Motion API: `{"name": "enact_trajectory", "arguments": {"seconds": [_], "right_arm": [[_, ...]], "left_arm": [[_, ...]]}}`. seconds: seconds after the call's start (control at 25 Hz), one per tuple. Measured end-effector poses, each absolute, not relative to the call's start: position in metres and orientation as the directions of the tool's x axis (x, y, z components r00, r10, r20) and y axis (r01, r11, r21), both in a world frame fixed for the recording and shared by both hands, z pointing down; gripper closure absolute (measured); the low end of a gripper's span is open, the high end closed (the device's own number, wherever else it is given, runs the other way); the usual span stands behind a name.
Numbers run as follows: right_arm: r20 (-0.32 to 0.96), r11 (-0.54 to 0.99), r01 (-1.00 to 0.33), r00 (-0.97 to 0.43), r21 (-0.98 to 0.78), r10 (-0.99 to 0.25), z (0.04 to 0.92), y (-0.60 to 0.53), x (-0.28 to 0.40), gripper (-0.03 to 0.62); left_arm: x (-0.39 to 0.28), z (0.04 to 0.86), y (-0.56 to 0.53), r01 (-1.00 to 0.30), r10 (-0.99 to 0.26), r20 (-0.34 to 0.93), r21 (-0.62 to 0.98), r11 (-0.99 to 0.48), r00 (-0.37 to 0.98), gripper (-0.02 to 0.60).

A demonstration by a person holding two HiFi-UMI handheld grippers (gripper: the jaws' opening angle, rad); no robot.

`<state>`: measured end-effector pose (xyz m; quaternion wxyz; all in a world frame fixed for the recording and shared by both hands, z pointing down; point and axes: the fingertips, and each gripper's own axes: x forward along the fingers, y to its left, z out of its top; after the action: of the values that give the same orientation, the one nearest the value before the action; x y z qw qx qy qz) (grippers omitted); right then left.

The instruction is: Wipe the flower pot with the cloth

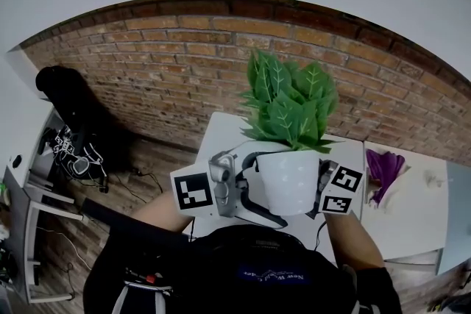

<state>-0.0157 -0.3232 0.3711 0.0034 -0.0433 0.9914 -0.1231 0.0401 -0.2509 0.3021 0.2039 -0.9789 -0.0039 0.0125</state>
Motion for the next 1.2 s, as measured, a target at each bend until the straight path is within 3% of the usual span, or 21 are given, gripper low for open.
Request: {"name": "enact_trajectory", "arguments": {"seconds": [0.2, 0.36, 0.56, 0.84, 1.0, 1.2], "right_arm": [[0.012, 0.957, -0.129, -0.991, -0.26, -0.131, 0.374, -0.335, -0.014, 0.491], [0.046, 0.926, -0.297, -0.955, -0.234, -0.294, 0.379, -0.361, 0.037, 0.491], [0.039, 0.913, -0.407, -0.913, 0.018, -0.407, 0.323, -0.362, 0.057, 0.491], [0.22, 0.865, -0.267, -0.897, 0.425, -0.384, 0.311, -0.314, 0.001, 0.491], [0.305, 0.826, -0.198, -0.864, 0.527, -0.401, 0.333, -0.309, -0.019, 0.491], [0.293, 0.815, -0.202, -0.864, 0.543, -0.409, 0.33, -0.314, -0.017, 0.491]], "left_arm": [[0.02, 0.302, -0.264, -0.03, -0.025, -0.018, -0.373, -0.927, 1.0, 0.058], [0.009, 0.316, -0.286, -0.113, -0.145, 0.044, -0.424, -0.899, 0.988, 0.058], [0.006, 0.352, -0.32, -0.205, -0.282, 0.153, -0.389, -0.898, 0.947, 0.058], [0.016, 0.396, -0.338, -0.2, -0.346, 0.345, -0.393, -0.897, 0.873, 0.058], [0.021, 0.404, -0.339, -0.192, -0.353, 0.389, -0.394, -0.899, 0.851, 0.058], [0.014, 0.397, -0.34, -0.2, -0.368, 0.367, -0.421, -0.885, 0.854, 0.059]]}}
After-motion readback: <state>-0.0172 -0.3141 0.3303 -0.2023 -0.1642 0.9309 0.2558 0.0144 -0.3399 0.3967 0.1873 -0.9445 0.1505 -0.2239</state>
